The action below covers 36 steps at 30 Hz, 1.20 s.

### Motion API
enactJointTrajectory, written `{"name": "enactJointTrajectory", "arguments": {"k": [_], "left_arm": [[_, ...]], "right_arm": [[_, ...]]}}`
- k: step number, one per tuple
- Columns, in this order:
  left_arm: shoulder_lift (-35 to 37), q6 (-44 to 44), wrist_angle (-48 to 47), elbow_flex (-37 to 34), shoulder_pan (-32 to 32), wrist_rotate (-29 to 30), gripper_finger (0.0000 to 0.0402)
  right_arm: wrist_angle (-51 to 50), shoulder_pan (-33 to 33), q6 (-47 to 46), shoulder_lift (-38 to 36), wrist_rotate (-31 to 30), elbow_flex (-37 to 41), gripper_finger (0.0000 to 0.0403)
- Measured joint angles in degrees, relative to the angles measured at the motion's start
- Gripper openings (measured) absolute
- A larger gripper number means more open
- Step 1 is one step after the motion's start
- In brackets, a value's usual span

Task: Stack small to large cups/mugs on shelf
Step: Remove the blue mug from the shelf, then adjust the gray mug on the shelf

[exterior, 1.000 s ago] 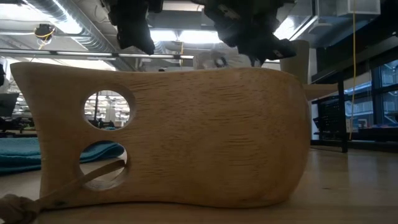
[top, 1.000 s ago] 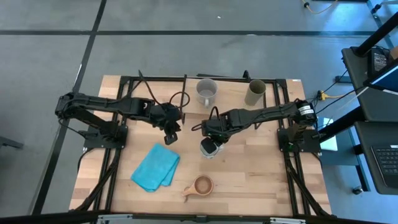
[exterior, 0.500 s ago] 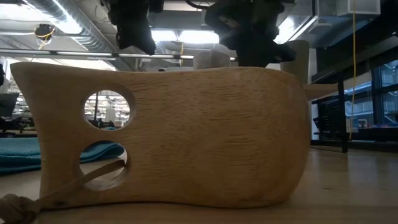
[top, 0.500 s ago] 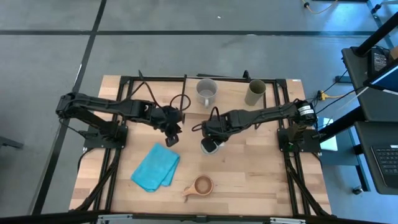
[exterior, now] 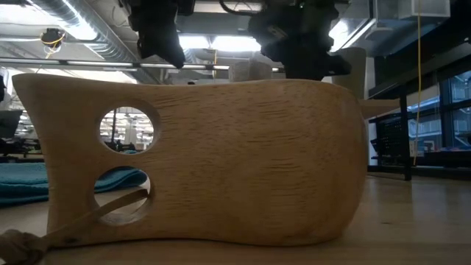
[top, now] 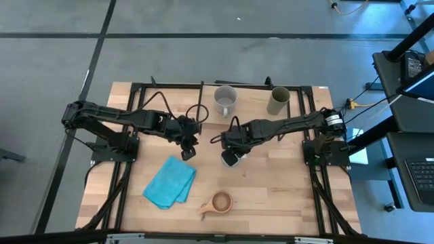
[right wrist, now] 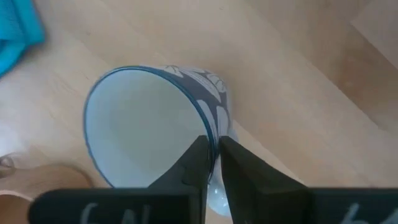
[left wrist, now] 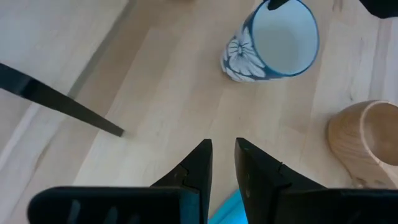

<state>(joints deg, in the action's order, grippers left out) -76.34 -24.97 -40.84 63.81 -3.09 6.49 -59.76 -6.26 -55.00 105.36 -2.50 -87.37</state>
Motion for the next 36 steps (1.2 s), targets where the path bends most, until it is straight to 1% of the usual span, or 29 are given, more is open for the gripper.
{"name": "enactJointTrajectory", "arguments": {"k": [7, 11, 16, 19, 23, 28, 31, 36], "left_arm": [[0.0, 1.2, -0.2, 0.0, 0.0, 2.7, 0.0064], [0.0, 1.5, -0.2, 0.0, 0.2, 6.1, 0.0064], [0.0, 1.8, 0.6, 0.0, 1.6, 5.9, 0.0064], [0.0, 3.3, 2.1, 0.0, 2.3, 5.7, 0.0064], [0.6, 4.5, 5.5, 0.0, 4.9, 1.9, 0.0064], [1.3, 4.6, 11.0, 0.0, 8.6, 0.0, 0.0064], [1.5, 4.8, 11.3, 0.6, 11.2, -0.5, 0.0064], [1.5, 6.1, 11.8, 2.0, 16.7, 0.4, 0.0064]], "right_arm": [[-0.9, -0.1, 0.9, 0.1, -0.2, 0.5, 0.0044], [-1.2, 0.0, 1.5, -0.2, -0.7, 0.5, 0.0044], [-2.4, 0.0, 2.7, -1.2, -1.0, 0.5, 0.0044], [-4.0, 0.0, 3.1, -1.4, -2.4, -0.6, 0.0044], [-5.4, 0.2, 4.8, -1.4, -5.4, -4.6, 0.0044], [-7.0, 1.6, 6.2, -1.4, -10.0, -11.6, 0.0044], [-9.7, 2.5, 7.4, -1.5, -14.2, -16.2, 0.0044], [-13.7, 4.9, 7.6, -1.5, -18.4, -22.7, 0.0044]]}}
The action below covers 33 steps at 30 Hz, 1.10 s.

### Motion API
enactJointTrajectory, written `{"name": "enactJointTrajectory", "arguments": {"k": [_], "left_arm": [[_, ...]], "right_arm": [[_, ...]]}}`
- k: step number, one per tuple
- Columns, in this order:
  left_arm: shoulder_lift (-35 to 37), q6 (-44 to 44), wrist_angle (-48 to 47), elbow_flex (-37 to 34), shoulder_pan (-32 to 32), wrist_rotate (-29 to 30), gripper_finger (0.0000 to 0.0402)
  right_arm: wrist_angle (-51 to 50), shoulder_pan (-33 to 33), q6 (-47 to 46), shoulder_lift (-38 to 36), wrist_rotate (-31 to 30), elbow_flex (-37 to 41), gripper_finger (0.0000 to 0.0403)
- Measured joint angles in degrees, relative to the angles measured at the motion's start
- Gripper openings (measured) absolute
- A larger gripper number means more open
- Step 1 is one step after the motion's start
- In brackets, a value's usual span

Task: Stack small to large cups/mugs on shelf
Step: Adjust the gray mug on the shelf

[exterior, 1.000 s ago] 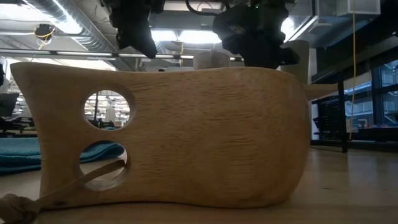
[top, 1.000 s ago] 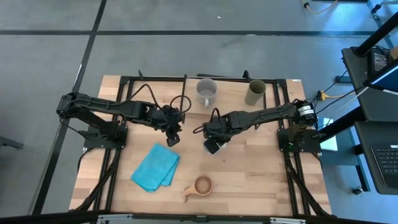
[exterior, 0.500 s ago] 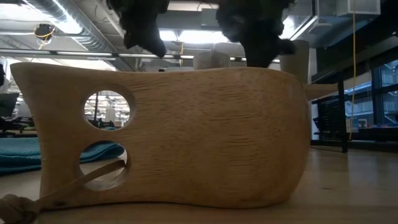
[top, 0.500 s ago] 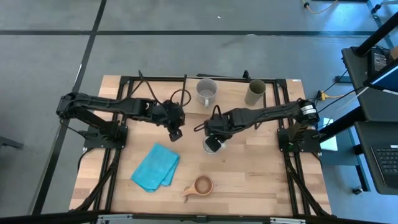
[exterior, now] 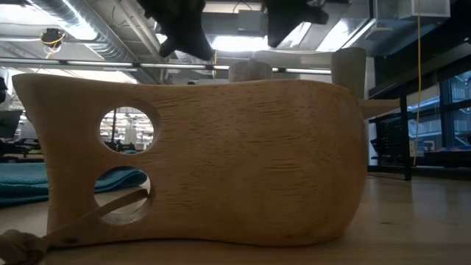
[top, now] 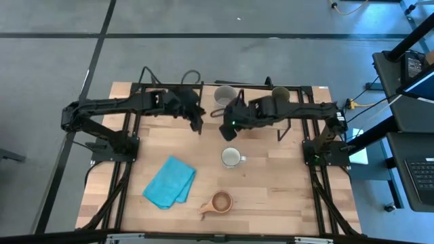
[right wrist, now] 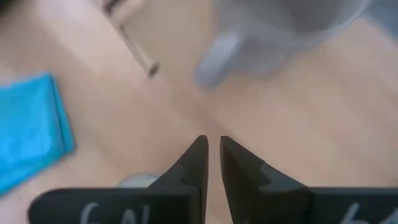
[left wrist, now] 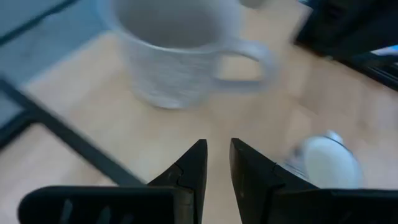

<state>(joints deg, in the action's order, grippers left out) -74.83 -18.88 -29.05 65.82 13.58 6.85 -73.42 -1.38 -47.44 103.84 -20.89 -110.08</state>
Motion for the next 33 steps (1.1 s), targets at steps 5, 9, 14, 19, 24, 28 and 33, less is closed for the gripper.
{"name": "enactJointTrajectory", "arguments": {"k": [5, 9, 14, 19, 24, 28, 33], "left_arm": [[-0.6, 0.0, 1.8, 0.0, 6.4, -0.1, 0.0064], [-3.5, 0.1, 3.7, 0.1, 10.0, -5.0, 0.0064], [-7.1, 1.6, 7.3, 0.1, 11.7, -7.9, 0.0064], [-9.2, 2.4, 10.2, 0.1, 12.5, -8.9, 0.0064], [-10.7, 2.7, 12.6, 0.1, 12.7, -10.1, 0.0064], [-11.7, 3.0, 13.7, 0.1, 12.7, -10.5, 0.0064], [-12.3, 3.0, 15.7, 0.1, 12.7, -11.0, 0.0064]], "right_arm": [[-0.8, 2.2, 1.5, 0.0, -2.1, -4.0, 0.0044], [-0.9, 4.0, 2.9, 0.0, -2.0, -4.8, 0.0044], [-1.5, 5.3, 3.0, 0.0, -2.0, -4.9, 0.0044], [-2.5, 5.4, 3.2, 0.0, -2.0, -4.9, 0.0044], [-3.0, 5.4, 3.9, 0.0, -2.0, -4.9, 0.0044], [-3.0, 5.7, 4.4, 0.0, -2.0, -4.9, 0.0044], [-3.2, 6.6, 4.5, 0.0, -2.0, -4.9, 0.0044]]}}
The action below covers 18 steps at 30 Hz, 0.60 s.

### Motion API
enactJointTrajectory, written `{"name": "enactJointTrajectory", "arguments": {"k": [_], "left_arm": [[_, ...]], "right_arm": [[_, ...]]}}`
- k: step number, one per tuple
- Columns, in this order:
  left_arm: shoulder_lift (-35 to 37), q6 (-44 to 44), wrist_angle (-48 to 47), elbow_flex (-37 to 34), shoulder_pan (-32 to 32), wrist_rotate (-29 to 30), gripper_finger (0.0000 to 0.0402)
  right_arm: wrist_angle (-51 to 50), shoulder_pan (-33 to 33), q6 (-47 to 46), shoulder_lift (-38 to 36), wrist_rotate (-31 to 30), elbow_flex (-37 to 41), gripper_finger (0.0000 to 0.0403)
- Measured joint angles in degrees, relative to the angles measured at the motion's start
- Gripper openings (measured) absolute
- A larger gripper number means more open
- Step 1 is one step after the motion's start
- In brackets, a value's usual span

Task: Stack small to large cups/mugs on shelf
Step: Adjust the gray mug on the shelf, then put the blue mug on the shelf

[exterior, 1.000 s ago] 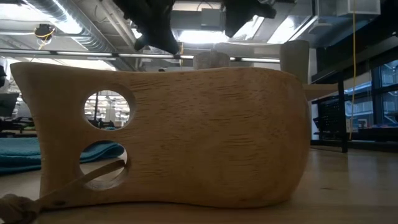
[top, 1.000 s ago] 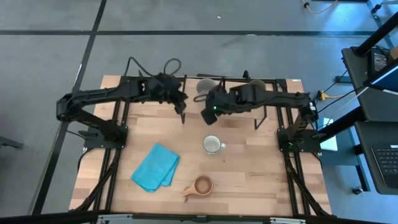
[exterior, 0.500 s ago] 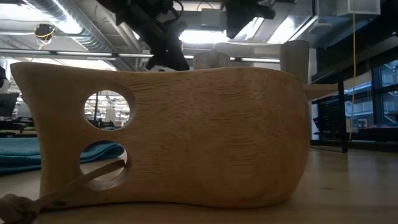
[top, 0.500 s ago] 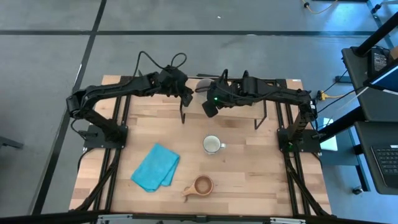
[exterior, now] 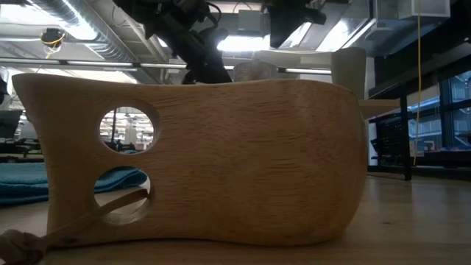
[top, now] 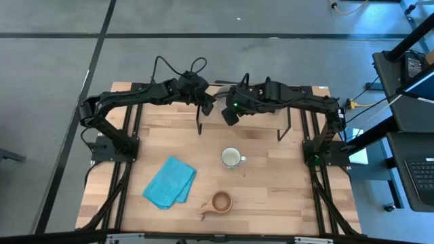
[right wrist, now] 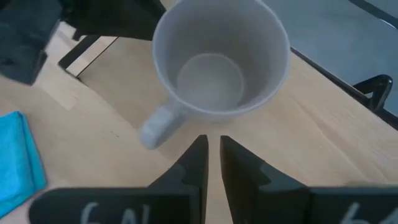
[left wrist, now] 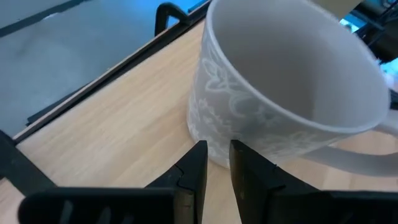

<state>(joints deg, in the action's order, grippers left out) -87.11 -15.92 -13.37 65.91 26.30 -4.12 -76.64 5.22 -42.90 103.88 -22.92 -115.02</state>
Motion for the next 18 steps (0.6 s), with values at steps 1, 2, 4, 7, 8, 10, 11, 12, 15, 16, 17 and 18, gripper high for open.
{"name": "enactJointTrajectory", "arguments": {"k": [1, 2, 4, 7, 8, 10, 11, 12, 15, 16, 17, 18], "left_arm": [[0.0, 0.0, 0.4, 0.0, -0.1, 0.0, 0.0064], [0.0, 0.0, 0.4, 0.0, -0.1, -0.1, 0.0064], [0.0, 0.0, 0.4, 0.0, -0.1, -0.1, 0.0064], [0.0, 0.5, 0.4, 0.0, -0.1, -0.9, 0.0064], [0.0, 0.8, 0.4, 0.0, -0.1, -1.4, 0.0064], [0.0, 1.4, 0.1, 0.0, -0.1, -1.4, 0.0064], [0.0, 1.5, -0.4, 0.0, -0.1, -1.3, 0.0064], [0.0, 1.5, -1.1, 0.0, -0.1, -1.3, 0.0064], [0.1, 1.6, -3.7, 0.0, 0.1, -0.3, 0.0064], [0.3, 1.6, -4.9, 0.0, 0.3, 0.2, 0.0064], [0.5, 1.6, -6.0, 0.0, 0.4, 0.3, 0.0064], [0.6, 1.6, -6.5, 0.0, 0.5, 0.4, 0.0064]], "right_arm": [[0.0, 0.1, 0.2, 0.0, 0.0, 0.0, 0.0044], [0.0, 0.3, 0.3, 0.0, 0.0, 0.0, 0.0044], [0.0, 0.5, 1.0, 0.0, 0.0, 0.0, 0.0044], [-0.1, 0.8, 1.2, 0.0, 0.0, 0.0, 0.0044], [0.0, 0.9, 1.3, 0.0, 0.0, 0.0, 0.0044], [-0.1, 1.0, 1.4, 0.0, 0.0, 0.0, 0.0044], [-0.1, 1.0, 1.4, 0.0, 0.0, 0.0, 0.0044], [-0.1, 1.0, 1.4, 0.0, 0.0, 0.0, 0.0044], [-1.3, 1.0, 1.0, 0.0, 0.7, 0.0, 0.0044], [-2.3, 1.0, 0.7, 0.0, 1.5, 0.0, 0.0044], [-3.1, 0.9, -0.1, 0.0, 2.6, 0.0, 0.0044], [-3.9, 0.7, -0.5, 0.0, 4.1, 0.0, 0.0044]]}}
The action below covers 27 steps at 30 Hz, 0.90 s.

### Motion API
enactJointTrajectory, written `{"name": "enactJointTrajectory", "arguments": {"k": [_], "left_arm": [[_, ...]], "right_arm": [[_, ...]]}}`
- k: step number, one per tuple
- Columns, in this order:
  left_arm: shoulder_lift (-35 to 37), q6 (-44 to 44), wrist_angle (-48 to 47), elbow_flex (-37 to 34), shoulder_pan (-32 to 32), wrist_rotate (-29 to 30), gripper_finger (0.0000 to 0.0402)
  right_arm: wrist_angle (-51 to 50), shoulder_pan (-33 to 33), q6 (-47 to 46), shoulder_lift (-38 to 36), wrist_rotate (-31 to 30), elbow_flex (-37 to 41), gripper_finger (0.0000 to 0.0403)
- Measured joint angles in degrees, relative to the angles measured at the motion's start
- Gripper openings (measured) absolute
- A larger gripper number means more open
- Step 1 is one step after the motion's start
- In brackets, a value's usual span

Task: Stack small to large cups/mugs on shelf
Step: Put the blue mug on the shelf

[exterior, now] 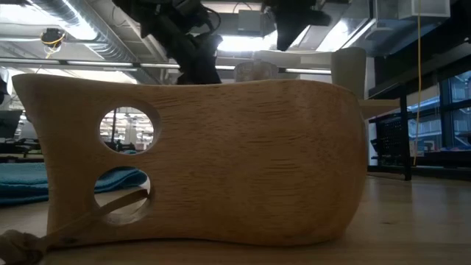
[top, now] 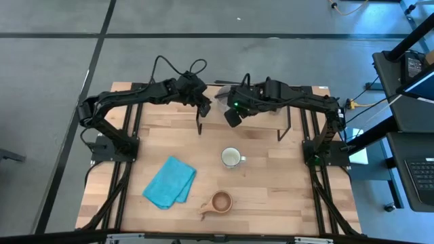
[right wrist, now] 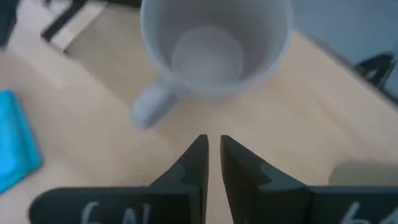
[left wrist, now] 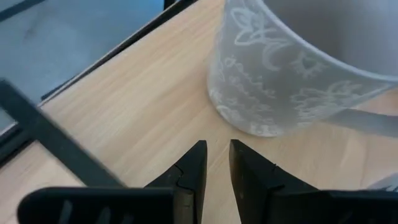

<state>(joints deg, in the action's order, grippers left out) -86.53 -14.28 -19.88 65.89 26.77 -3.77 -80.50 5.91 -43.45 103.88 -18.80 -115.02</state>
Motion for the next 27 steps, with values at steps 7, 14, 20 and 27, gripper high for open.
{"name": "enactJointTrajectory", "arguments": {"k": [7, 14, 20, 27], "left_arm": [[4.0, -0.6, -1.4, -0.1, -3.4, -0.5, 0.0064], [8.9, -5.2, -5.1, 0.1, -10.7, -0.3, 0.0064], [8.6, -6.6, -11.4, 0.0, -18.4, 2.6, 0.0064], [8.0, -9.0, -8.8, -2.8, -24.3, 5.8, 0.0064]], "right_arm": [[-2.8, -4.3, -1.6, 0.0, 9.5, 0.0, 0.0044], [-5.8, -7.8, -6.5, 0.0, 11.3, 0.0, 0.0044], [-5.2, -10.1, -12.7, 0.0, 11.5, 2.1, 0.0044], [-3.0, -14.9, -21.2, 0.1, 13.1, 10.4, 0.0044]]}}
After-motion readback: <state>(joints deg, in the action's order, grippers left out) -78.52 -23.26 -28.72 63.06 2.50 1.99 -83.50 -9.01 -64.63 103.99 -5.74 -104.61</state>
